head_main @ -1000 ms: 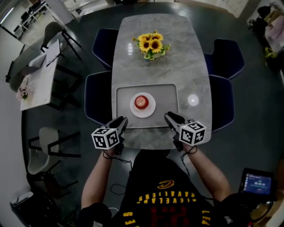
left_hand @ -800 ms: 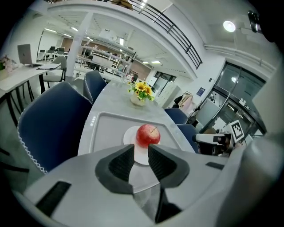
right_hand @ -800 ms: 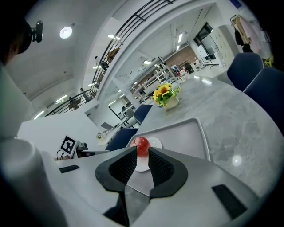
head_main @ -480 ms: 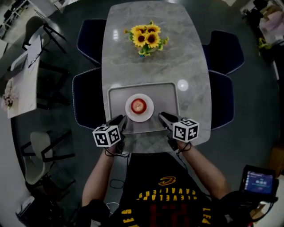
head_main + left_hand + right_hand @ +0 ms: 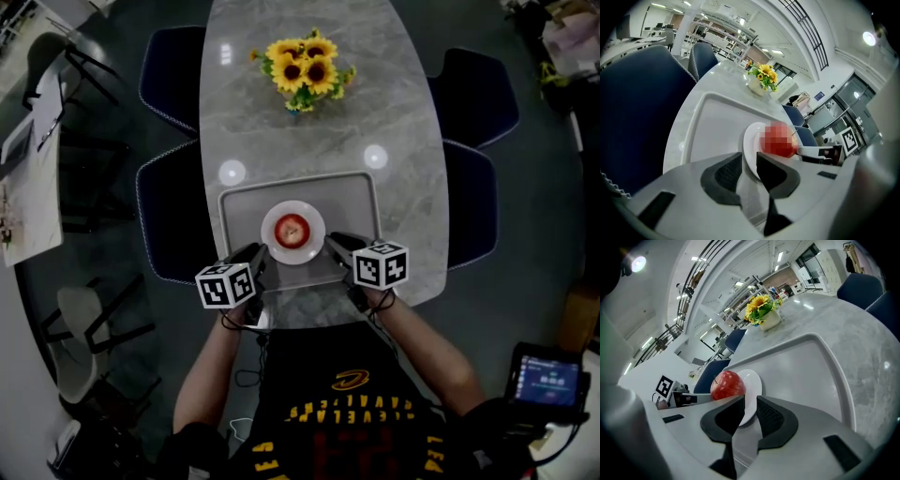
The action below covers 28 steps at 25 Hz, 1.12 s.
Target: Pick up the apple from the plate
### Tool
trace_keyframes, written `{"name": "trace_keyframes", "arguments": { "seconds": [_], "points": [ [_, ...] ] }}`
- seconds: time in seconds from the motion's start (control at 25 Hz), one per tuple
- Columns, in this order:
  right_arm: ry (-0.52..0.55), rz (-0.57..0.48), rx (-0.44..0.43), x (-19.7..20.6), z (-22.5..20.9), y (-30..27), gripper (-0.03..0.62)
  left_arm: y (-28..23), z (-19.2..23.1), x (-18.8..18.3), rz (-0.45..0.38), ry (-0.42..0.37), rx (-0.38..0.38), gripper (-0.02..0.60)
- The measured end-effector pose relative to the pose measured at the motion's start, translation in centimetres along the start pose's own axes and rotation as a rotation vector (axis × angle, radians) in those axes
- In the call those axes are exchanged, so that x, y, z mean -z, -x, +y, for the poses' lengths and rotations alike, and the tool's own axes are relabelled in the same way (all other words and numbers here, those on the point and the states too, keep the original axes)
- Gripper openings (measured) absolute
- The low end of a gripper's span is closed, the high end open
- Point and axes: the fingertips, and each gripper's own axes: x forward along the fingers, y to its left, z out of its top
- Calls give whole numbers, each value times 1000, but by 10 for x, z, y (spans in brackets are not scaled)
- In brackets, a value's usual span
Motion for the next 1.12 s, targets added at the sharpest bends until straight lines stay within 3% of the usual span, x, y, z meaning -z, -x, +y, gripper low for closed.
{"name": "trace_keyframes", "arguments": {
  "seconds": [0.56, 0.96, 1.12],
  "points": [
    [-123, 60, 24, 6, -6, -20, 81, -10, 3, 3, 64, 74, 39, 86],
    [-177, 63, 7, 12, -4, -20, 81, -12, -5, 9, 110, 175, 99, 86],
    [-187, 67, -12, 11, -4, -22, 81, -16, -5, 7, 120, 272, 119, 86]
  ]
}}
